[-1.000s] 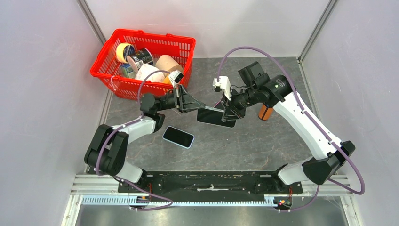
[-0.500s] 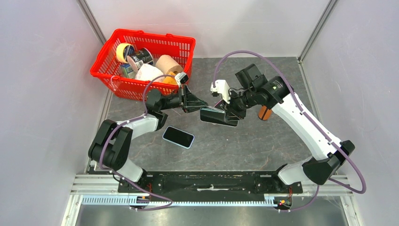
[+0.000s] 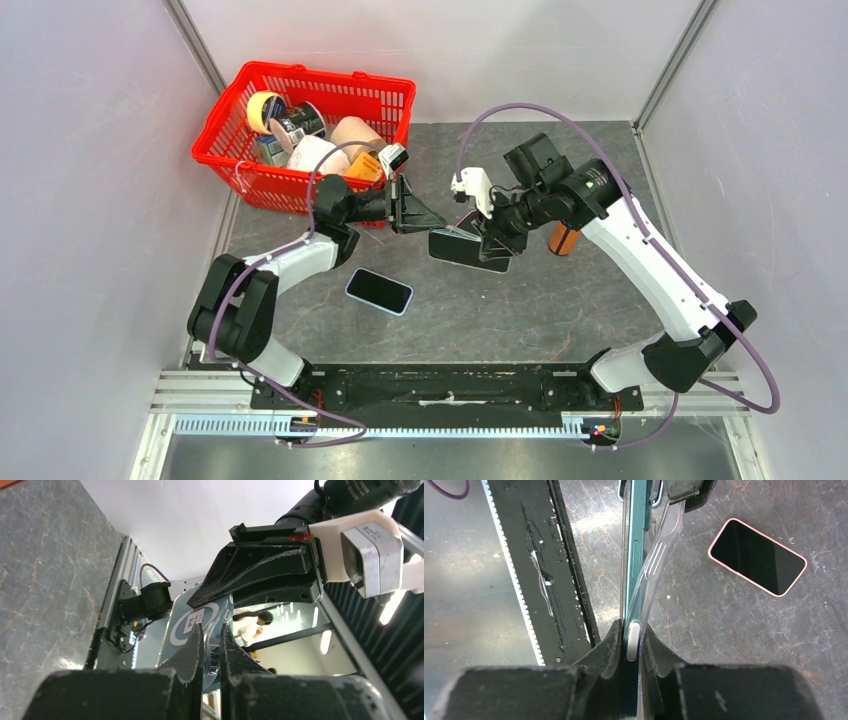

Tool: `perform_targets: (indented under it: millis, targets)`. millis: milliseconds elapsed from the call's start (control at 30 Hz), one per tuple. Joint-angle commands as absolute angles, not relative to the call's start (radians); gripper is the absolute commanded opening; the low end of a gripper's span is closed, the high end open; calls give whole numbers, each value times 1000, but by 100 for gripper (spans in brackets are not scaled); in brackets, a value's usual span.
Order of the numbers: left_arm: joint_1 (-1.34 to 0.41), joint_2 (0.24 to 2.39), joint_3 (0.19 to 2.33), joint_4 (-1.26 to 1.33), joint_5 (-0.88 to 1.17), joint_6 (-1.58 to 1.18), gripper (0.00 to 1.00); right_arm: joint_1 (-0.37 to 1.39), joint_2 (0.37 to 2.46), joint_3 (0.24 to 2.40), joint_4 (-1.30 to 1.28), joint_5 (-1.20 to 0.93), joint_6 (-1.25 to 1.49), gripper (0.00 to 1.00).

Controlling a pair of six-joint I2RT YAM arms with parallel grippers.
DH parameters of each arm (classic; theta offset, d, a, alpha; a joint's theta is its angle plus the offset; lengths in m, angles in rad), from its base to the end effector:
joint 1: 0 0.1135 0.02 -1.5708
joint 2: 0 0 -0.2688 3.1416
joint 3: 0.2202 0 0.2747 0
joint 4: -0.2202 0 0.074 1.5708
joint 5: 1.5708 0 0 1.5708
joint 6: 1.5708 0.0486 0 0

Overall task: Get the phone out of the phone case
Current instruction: Remove the phone case from the phone.

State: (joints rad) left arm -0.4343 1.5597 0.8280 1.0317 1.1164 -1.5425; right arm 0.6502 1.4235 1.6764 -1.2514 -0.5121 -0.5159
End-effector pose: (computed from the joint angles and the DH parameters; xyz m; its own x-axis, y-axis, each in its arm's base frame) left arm 0.2970 -0.1859 0.2760 -0.9554 -0.0405 -0.2925 0.2952 -0.1233 -0.9474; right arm 0.2149 0.1934 0.4067 -0.2175 -0.7057 -0.6743 -0.9728 0.2128 0.0912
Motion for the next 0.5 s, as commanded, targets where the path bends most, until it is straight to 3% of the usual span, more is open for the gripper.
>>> perform_targets:
  millis: [0,200,467]
  targets:
    - [-466,1574,879,881,1089,-1361,2,682,1415,1780,-1104,-813,-538,0]
    - [-485,1556,900,894,1133,-1250,2,599,1436,1799,-1064,-989,-451,0]
    - [-518,1530,881,958,1194,-1194,2,553,1437,1787,-1020,-1051,-392,0]
